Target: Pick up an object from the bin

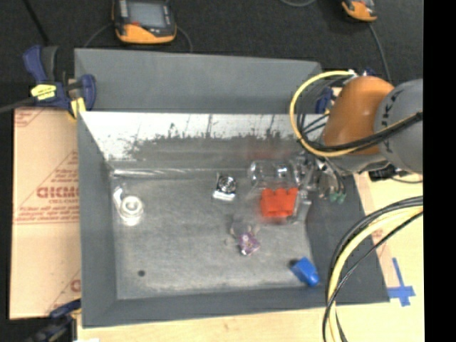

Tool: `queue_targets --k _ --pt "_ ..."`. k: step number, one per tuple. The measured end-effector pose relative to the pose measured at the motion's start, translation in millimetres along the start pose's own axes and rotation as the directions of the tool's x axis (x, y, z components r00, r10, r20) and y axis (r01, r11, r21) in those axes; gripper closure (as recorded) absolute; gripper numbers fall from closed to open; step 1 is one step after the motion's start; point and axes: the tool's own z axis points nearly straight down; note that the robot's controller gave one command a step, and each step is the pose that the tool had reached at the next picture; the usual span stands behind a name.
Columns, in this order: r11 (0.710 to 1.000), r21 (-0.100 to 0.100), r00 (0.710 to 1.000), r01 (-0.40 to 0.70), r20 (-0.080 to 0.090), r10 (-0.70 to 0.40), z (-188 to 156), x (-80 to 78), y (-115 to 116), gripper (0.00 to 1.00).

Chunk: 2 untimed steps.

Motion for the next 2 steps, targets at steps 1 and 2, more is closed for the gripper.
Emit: queue_targets --k 1,2 --pt "1.0 0.008 1.0 0.017 0.021 -0.017 10.6 1.9 3.8 0.0" --pt "1.0 0.009 1.0 0.02 0.02 -0.02 7.6 1.1 3.2 1.0"
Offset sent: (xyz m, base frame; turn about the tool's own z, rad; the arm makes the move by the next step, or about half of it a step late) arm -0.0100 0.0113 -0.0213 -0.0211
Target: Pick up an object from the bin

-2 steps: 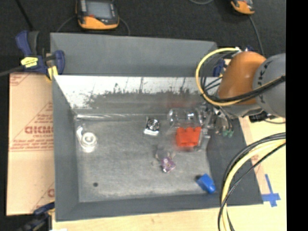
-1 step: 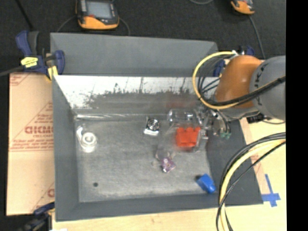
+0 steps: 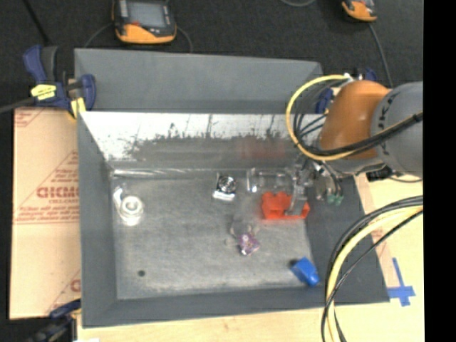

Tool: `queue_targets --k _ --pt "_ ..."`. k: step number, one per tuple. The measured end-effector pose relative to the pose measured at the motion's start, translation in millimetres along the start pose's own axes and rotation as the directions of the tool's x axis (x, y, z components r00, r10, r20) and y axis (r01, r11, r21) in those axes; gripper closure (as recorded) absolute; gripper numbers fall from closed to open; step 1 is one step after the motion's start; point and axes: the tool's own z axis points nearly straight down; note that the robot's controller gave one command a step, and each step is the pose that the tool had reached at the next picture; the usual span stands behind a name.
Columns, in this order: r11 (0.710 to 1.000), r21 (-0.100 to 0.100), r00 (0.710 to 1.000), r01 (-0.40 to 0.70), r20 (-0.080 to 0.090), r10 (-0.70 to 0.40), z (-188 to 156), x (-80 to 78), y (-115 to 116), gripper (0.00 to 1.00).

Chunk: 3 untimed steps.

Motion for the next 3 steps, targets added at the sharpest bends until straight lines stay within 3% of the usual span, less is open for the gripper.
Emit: queue_targets --k 1,2,3 --pt "0.999 -0.009 0.998 0.052 -0.023 -0.052 -84.6 24.1 9.2 1.0" --pt "0.999 -0.009 0.999 0.038 -0.023 -0.038 -160.1 45.6 -4.1 1.0" --pt "0.987 -0.014 0.987 0.161 -0.025 -0.161 -169.7 6.9 32.6 1.0"
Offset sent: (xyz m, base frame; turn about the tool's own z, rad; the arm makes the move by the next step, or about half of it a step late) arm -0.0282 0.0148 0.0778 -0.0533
